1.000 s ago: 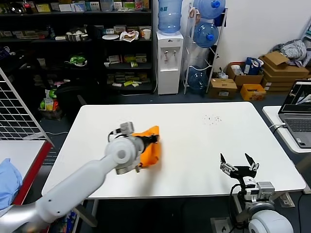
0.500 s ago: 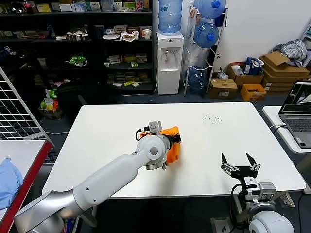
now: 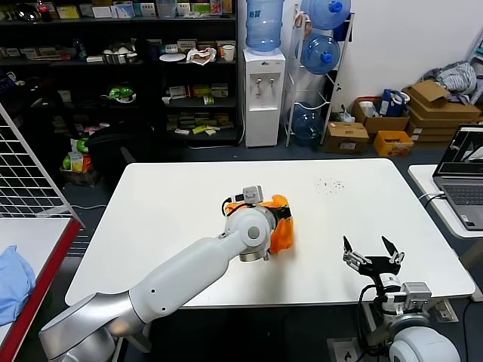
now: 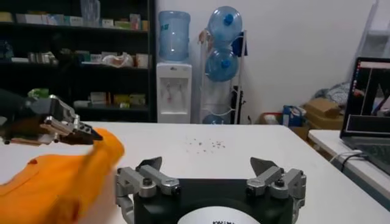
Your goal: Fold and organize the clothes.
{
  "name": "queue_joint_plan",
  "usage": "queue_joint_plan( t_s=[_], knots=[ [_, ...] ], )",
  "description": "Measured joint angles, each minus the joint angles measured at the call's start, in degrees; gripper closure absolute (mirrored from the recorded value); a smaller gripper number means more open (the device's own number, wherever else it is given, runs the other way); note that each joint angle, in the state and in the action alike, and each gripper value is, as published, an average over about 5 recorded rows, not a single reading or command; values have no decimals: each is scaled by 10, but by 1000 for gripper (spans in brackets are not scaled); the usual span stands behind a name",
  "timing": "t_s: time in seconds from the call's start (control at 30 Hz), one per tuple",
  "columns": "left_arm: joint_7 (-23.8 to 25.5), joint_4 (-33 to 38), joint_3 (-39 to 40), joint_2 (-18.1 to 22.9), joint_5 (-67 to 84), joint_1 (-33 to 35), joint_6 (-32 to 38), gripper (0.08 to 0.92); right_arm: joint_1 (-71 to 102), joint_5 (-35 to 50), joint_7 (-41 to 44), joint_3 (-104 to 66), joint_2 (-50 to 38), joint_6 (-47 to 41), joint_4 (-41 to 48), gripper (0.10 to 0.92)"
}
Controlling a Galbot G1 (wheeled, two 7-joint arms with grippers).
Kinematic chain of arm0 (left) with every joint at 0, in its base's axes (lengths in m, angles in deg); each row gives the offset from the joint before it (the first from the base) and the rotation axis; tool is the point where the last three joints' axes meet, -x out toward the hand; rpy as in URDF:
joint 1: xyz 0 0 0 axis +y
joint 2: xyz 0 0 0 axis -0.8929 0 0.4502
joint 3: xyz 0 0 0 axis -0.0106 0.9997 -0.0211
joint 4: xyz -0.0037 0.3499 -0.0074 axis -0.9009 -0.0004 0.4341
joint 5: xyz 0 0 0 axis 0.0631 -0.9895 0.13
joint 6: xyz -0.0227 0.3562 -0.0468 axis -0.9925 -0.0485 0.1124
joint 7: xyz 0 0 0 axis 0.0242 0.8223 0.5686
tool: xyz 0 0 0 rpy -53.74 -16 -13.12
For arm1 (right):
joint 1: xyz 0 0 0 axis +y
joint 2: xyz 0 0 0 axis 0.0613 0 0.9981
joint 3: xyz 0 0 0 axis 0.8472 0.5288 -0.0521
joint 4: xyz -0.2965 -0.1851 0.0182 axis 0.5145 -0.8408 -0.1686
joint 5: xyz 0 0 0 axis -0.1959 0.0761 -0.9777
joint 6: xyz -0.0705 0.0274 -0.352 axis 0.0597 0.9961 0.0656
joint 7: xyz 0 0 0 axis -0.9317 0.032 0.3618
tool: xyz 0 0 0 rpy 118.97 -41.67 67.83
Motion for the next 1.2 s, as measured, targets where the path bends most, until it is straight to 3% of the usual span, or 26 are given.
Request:
queue_joint_plan(
  t_s=[0.17, 0.33, 0.5, 0.67, 0.8, 0.93, 1.2],
  knots=[
    [23, 44, -25, -26, -67, 29, -1, 590, 2, 28, 22, -19, -14, 0, 1, 104],
    [74, 113, -80, -75, -173, 104, 7, 443, 8, 47, 46, -36, -22, 5, 2, 104],
    [163, 179, -182, -131, -301, 236, 50, 313, 24, 46, 75, -53, -20, 24, 1, 104],
    [282, 216, -315, -153, -445, 407, 152, 158, 50, 29, 105, -69, -6, 60, -6, 104],
    [370, 236, -414, -140, -541, 536, 247, 88, 72, 11, 130, -84, 14, 100, -11, 104],
    [440, 262, -488, -102, -606, 648, 316, 79, 92, -6, 153, -98, 40, 144, -19, 104],
    [515, 302, -571, -24, -696, 798, 394, 79, 127, -51, 190, -114, 101, 223, -29, 104]
  ],
)
